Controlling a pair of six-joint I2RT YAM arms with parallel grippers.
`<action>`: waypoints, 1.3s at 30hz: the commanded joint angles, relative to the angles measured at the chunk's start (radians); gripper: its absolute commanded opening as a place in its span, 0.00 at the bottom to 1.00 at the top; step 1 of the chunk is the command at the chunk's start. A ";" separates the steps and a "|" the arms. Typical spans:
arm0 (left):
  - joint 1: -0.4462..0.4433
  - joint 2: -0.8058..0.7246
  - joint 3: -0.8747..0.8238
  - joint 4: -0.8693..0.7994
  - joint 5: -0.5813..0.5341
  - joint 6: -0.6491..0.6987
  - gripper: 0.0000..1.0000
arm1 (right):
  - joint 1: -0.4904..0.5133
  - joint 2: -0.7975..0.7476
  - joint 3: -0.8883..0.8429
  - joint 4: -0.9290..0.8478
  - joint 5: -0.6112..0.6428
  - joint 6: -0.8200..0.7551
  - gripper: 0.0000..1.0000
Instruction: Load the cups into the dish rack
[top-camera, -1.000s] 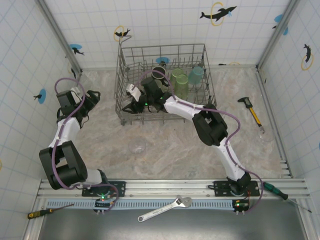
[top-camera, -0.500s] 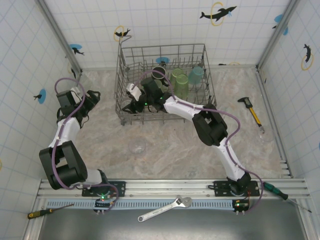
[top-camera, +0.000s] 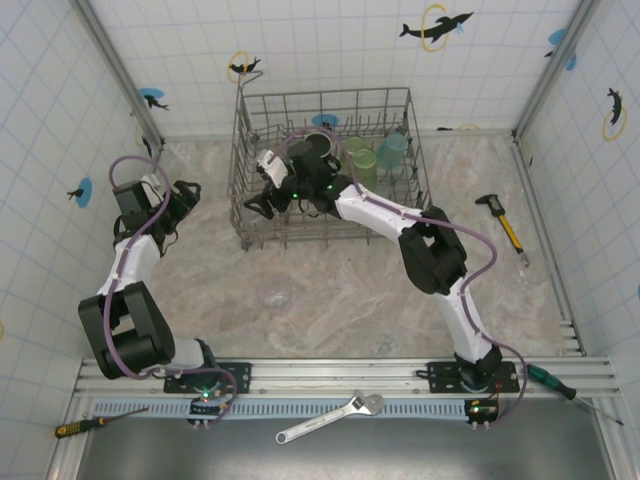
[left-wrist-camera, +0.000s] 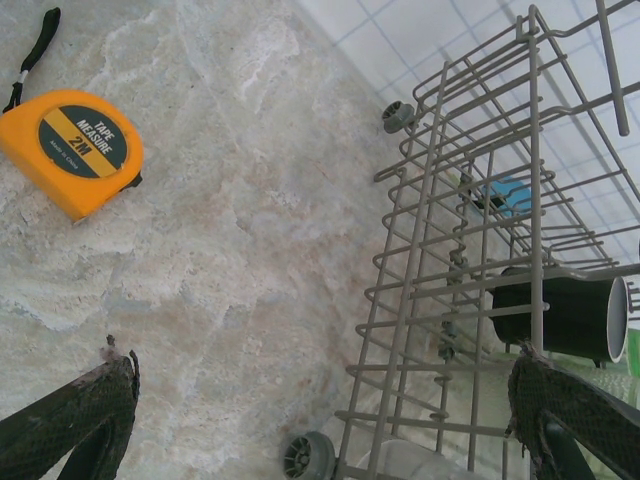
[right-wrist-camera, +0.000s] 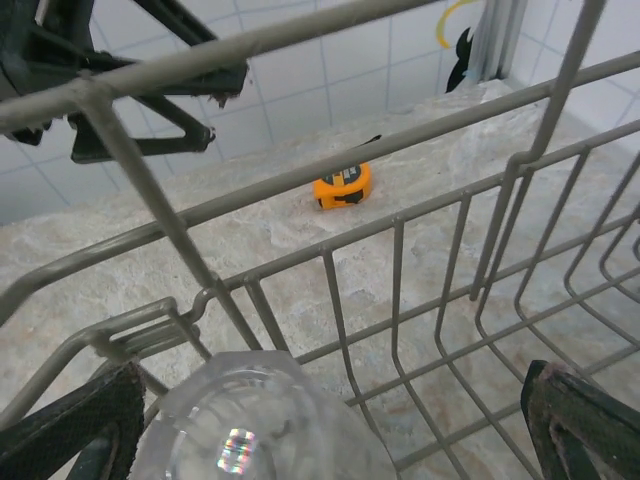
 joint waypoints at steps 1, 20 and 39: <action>0.005 -0.029 -0.010 0.007 0.013 -0.010 0.97 | -0.010 -0.104 -0.024 0.068 0.002 0.075 0.99; 0.005 -0.123 -0.009 0.005 -0.017 -0.028 0.97 | -0.020 -0.444 -0.394 0.082 0.256 0.170 0.99; -0.001 -0.473 -0.099 -0.329 0.042 -0.055 0.98 | -0.069 -0.745 -0.673 -0.086 0.452 0.325 0.99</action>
